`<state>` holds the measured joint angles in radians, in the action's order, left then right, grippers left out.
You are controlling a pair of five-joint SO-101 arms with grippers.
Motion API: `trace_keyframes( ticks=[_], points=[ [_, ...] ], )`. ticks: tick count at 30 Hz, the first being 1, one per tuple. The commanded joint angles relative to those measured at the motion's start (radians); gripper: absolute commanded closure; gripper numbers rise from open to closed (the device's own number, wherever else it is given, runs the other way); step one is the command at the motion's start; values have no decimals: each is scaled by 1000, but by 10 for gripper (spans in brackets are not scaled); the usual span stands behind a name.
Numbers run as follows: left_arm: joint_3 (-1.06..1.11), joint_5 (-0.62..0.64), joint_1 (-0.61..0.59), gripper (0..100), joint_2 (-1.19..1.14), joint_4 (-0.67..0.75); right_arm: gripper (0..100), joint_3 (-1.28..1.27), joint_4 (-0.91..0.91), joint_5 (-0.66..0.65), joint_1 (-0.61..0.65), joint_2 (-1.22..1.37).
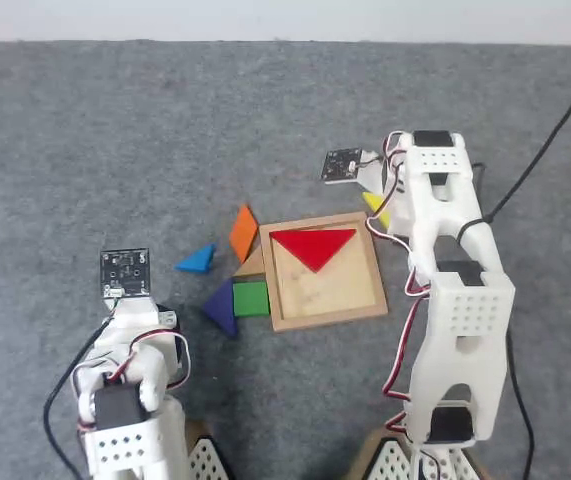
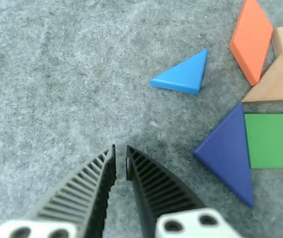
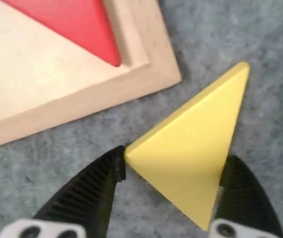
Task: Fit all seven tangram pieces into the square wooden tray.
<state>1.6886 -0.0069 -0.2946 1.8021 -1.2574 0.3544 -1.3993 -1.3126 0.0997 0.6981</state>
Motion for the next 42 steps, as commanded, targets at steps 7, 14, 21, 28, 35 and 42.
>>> trace_keyframes(
  ticks=[7,14,21,28,35,42],
  points=[
    [-5,-5,6,964,17,-3,768,29,-36,-9,-1,-21],
    [-5,-5,6,964,17,-3,764,117,-139,115,7,-68],
    [-5,-5,6,964,17,-3,764,161,-211,215,-28,-120],
    [-5,-5,6,964,17,-3,747,161,-68,350,13,-76],
    [-5,-5,6,964,17,-3,619,160,22,384,91,-50],
    [-5,-5,6,964,17,-3,619,163,31,376,19,31]
  ],
)
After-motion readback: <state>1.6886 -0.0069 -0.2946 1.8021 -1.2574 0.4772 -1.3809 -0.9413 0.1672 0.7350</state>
